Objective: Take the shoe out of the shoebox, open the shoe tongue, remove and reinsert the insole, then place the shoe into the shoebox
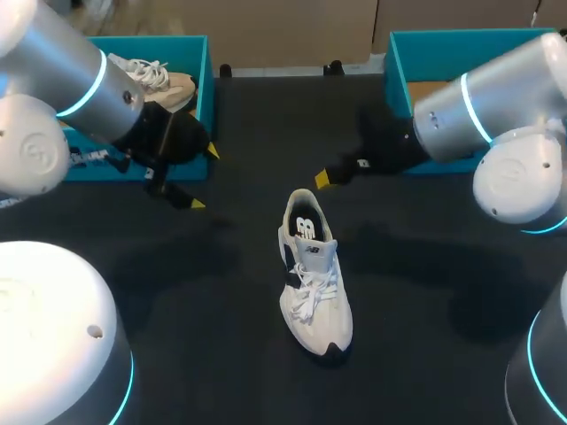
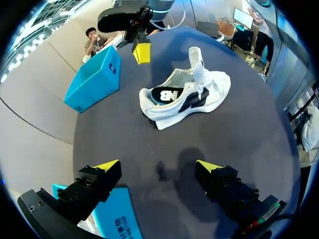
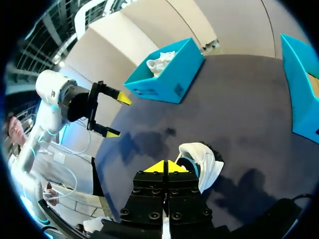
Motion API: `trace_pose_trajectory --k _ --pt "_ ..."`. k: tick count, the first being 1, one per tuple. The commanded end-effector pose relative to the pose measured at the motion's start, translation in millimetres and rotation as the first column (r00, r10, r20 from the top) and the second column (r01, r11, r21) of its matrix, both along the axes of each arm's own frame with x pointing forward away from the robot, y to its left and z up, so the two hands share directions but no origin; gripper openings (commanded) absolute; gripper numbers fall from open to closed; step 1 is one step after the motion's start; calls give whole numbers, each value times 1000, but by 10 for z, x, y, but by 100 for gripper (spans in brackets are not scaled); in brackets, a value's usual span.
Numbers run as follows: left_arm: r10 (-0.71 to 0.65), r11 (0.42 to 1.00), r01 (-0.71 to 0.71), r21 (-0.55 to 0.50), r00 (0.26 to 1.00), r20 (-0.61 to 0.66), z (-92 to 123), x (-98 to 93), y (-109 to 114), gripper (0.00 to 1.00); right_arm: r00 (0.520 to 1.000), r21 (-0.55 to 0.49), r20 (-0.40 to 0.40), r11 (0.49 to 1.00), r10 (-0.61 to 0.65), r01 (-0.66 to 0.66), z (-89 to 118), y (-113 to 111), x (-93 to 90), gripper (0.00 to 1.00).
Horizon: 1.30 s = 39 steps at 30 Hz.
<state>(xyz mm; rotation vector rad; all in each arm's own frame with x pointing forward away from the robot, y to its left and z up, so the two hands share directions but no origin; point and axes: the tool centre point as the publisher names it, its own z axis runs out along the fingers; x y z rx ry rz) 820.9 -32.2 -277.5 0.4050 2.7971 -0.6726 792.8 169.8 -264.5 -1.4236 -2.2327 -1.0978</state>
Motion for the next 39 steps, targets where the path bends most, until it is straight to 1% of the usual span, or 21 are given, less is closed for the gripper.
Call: trace_pose_trajectory --k 1,3,18,19,24,28,30,33,35,36,39 --pt "-8 1000 8 13 1000 -5 17 66 73 100 997 -148 35 986 -69 74 35 84 6 0" --pt "-2 1000 2 22 1000 -8 9 92 90 100 997 -148 35 986 -69 74 35 84 6 0" --pt "-2 1000 2 22 1000 -8 9 92 90 100 997 -148 35 986 -69 74 35 84 6 0" --pt "-2 1000 2 22 1000 -8 9 92 90 100 994 -145 36 984 -102 107 8 88 -8 0" --pt "-2 1000 2 22 1000 -8 9 92 90 100 982 -225 34 956 -188 191 -18 73 -93 0" --pt "-2 1000 2 22 1000 -8 9 92 90 100 967 -313 41 916 -250 250 -16 60 -140 0" --pt "-2 1000 2 22 1000 -8 9 92 90 100 961 -320 53 907 -271 274 -33 74 -155 0" --pt "-2 1000 2 22 1000 -8 9 92 90 100 956 -329 51 899 -289 290 -112 115 -185 0" --pt "-2 1000 2 22 1000 -8 9 92 90 100 957 -338 46 897 -286 285 -160 132 -206 0" --pt "-2 1000 2 22 1000 -8 9 92 90 100 963 -366 41 893 -267 263 -184 141 -225 0" --pt "-2 1000 2 22 1000 -8 9 92 90 100 963 -366 41 893 -267 263 -184 141 -225 0"
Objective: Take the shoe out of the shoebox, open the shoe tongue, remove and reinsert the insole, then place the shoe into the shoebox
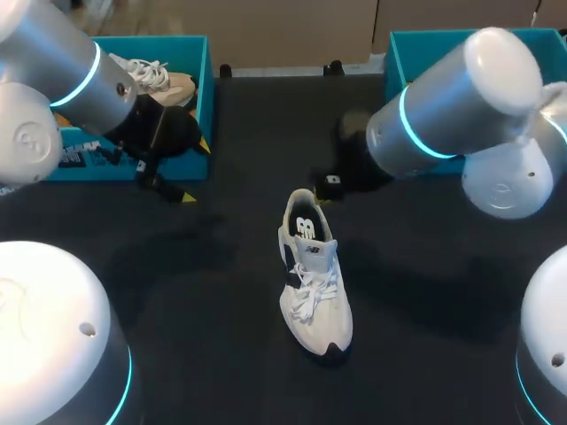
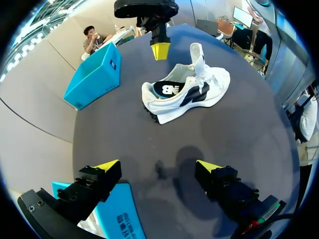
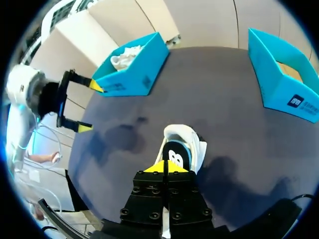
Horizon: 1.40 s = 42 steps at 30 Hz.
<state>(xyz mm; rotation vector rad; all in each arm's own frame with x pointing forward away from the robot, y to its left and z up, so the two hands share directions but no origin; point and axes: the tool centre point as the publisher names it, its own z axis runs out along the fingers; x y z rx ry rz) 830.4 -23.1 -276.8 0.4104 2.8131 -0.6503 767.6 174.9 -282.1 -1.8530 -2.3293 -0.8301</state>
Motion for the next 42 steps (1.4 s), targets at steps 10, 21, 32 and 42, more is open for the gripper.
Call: trace_pose_trajectory --k 10,21,32,42 --pt "0 1000 0 4 1000 0 2 -3 -1 100 999 -82 10 996 -33 34 -7 90 28 0" --pt "0 1000 0 4 1000 0 2 -3 -1 100 996 -209 -26 975 -85 77 -173 171 27 0" --pt "0 1000 0 4 1000 0 2 -3 -1 100 989 -229 -56 966 -135 119 -344 235 -118 0" --pt "0 1000 0 4 1000 0 2 -3 -1 100 981 -254 -119 959 -156 121 -497 206 -213 0"
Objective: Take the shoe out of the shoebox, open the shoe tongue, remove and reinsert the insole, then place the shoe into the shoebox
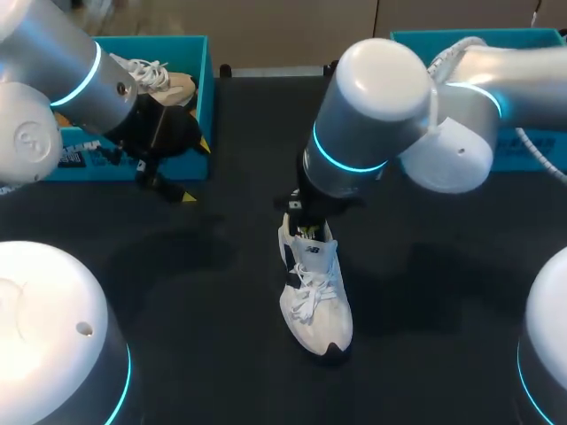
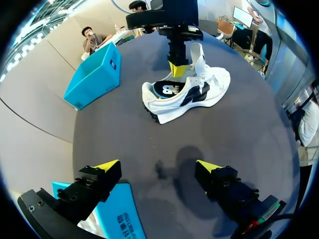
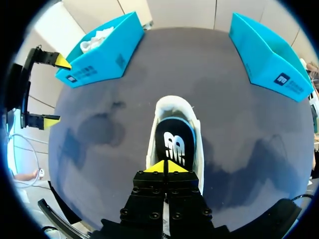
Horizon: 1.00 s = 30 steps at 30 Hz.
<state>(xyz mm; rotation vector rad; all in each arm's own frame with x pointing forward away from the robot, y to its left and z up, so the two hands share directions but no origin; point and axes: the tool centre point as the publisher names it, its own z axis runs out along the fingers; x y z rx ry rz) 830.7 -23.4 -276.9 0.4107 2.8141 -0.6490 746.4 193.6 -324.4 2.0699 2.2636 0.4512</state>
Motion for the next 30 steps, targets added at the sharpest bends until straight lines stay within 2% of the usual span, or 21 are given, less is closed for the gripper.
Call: trace_pose_trajectory --k 1,10,22,30 --pt "0 1000 0 2 1000 1 3 -6 3 100 1000 -15 -30 1000 7 -8 -102 9 -6 0" --pt "0 1000 0 2 1000 1 3 -6 3 100 997 -34 -75 999 21 -24 -277 -82 42 0" --pt "0 1000 0 2 1000 1 3 -6 3 100 990 -15 -130 998 58 -60 -542 -59 103 0" --pt "0 1000 0 2 1000 1 3 -6 3 100 987 -24 -141 996 76 -80 -531 -102 161 0"
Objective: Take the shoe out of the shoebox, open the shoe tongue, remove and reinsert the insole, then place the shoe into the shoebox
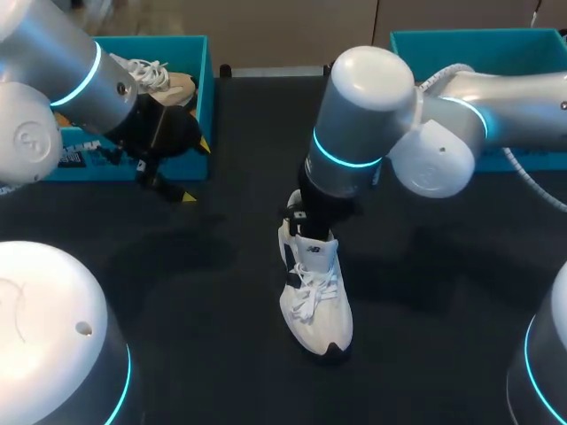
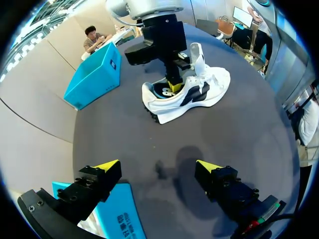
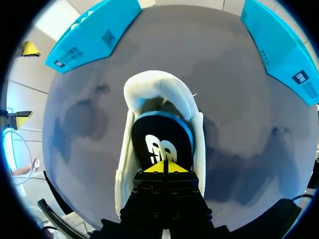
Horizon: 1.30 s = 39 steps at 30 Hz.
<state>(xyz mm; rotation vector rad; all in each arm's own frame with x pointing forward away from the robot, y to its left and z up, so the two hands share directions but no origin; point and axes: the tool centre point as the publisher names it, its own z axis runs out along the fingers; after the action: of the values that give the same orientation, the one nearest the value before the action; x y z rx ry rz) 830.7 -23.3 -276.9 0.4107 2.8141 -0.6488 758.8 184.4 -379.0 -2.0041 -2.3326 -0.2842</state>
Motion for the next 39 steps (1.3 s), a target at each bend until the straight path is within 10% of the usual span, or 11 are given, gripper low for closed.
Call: trace_pose_trajectory --k 1,39 --pt "0 1000 0 2 1000 1 2 -6 1 100 1000 -16 5 1000 10 -10 44 -17 44 0" --pt "0 1000 0 2 1000 1 2 -6 1 100 994 -25 93 998 60 -58 -64 45 434 0"
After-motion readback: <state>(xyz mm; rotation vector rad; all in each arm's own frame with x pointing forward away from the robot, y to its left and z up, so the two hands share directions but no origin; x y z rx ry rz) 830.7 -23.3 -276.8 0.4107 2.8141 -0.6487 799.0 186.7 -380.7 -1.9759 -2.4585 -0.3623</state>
